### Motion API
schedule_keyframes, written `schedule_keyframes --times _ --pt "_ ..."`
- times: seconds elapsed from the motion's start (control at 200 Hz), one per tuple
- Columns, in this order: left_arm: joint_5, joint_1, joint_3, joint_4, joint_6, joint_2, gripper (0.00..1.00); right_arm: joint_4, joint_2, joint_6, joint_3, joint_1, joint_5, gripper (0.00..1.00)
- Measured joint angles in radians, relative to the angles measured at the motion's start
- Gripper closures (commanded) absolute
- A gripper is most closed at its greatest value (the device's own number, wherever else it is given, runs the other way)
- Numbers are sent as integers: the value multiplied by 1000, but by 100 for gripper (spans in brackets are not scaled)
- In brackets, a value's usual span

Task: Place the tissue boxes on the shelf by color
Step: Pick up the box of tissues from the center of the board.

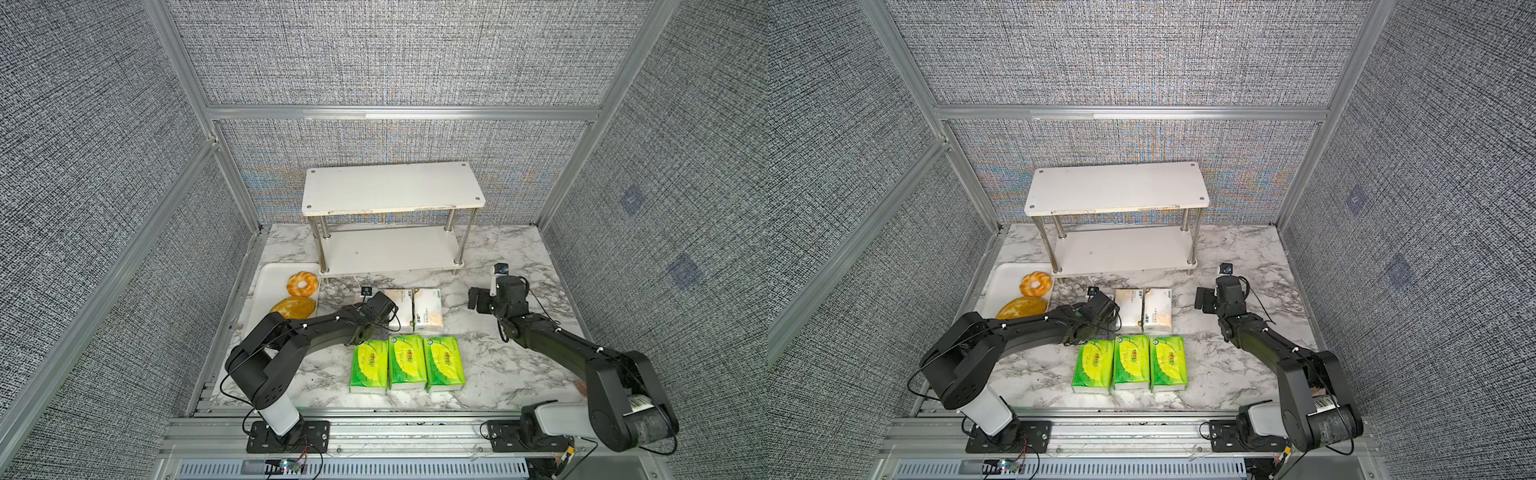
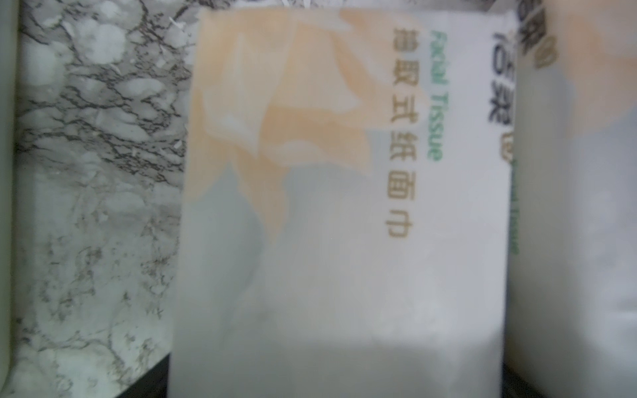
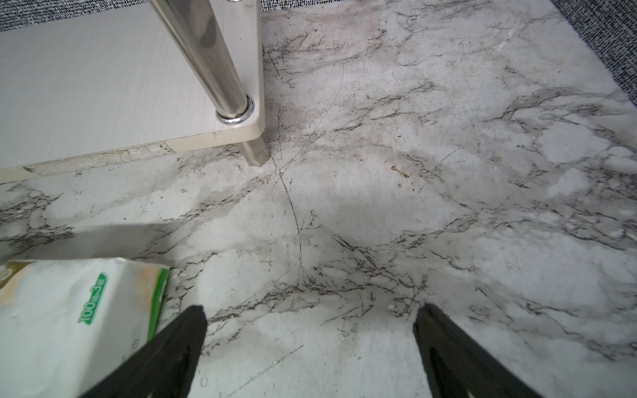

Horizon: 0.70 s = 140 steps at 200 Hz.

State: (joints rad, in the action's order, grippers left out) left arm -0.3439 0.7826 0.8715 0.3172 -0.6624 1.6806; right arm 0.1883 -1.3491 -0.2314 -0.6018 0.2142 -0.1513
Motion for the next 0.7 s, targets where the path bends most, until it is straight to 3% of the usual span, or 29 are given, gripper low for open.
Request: schedule_keyframes --times 0.32,0.701 --pt "-24 -5 3 -29 3 2 17 0 11 -1 15 0 3 1" --pt "-78 -5 83 33 36 -93 19 3 11 -1 16 0 12 1"
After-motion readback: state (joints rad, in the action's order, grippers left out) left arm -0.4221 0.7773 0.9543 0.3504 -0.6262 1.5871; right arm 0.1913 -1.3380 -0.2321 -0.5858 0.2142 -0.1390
